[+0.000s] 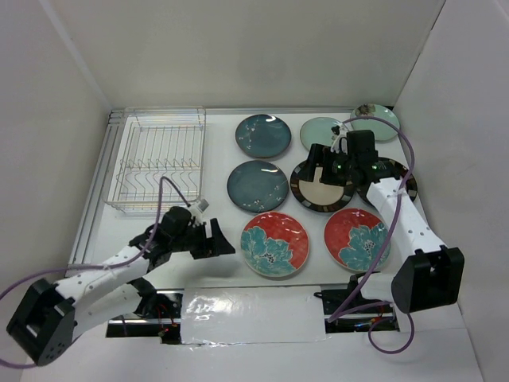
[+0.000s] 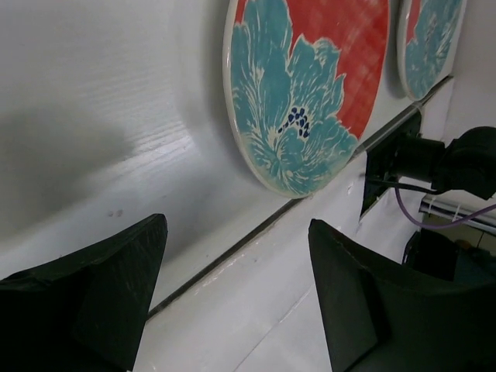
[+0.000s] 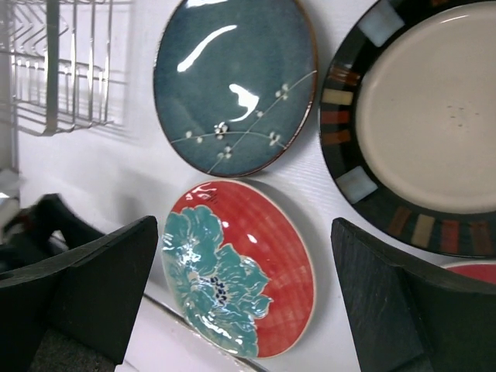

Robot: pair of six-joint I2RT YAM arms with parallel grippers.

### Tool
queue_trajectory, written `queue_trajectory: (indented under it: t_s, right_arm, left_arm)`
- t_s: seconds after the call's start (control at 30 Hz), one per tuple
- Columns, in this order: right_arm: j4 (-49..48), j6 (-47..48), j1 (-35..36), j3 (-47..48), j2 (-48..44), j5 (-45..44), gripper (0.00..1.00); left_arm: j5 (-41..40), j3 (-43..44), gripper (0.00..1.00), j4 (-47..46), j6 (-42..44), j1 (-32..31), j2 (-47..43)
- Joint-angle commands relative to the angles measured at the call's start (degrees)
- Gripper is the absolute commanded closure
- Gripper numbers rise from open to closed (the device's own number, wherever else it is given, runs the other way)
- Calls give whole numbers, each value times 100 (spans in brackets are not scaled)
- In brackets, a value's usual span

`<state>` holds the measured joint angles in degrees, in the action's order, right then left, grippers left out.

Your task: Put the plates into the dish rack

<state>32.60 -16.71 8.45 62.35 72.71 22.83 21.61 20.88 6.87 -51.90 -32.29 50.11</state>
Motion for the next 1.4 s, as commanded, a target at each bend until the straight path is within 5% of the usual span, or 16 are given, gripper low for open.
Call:
queue_trajectory:
  t_s: [0.0, 0.57, 0.73, 0.8, 0.97, 1.13, 1.37]
  right_arm:
    - [-236, -69, -27, 41, -195, 441, 1]
    - [-509, -324, -133, -521, -529, 547, 1]
    - [-614, -377, -133, -627, -687, 600, 1]
    - [-614, -377, -185, -689, -749, 538, 1]
    - [-554, -377, -186, -803, -855, 416, 1]
    - [-334, -271, -186, -750, -960, 293, 1]
    - [-87, -35, -238, -479, -1013, 73, 1]
  left_arm:
    - [-95, -58, 15, -1580, -365, -496, 970]
    - [-227, -128, 30, -4949, -1611, -1077, 4066]
    - [-227, -243, 50, -5538, -1938, -1130, 4393]
    - [-280, -243, 65, -5539, -1938, -1130, 4394]
    - [-463, -295, 100, -5031, -1938, -1183, 3938]
    - [-894, -86, 100, -3530, -1580, -1183, 2220]
    - [-2010, 1881, 100, 232, -287, -850, 431]
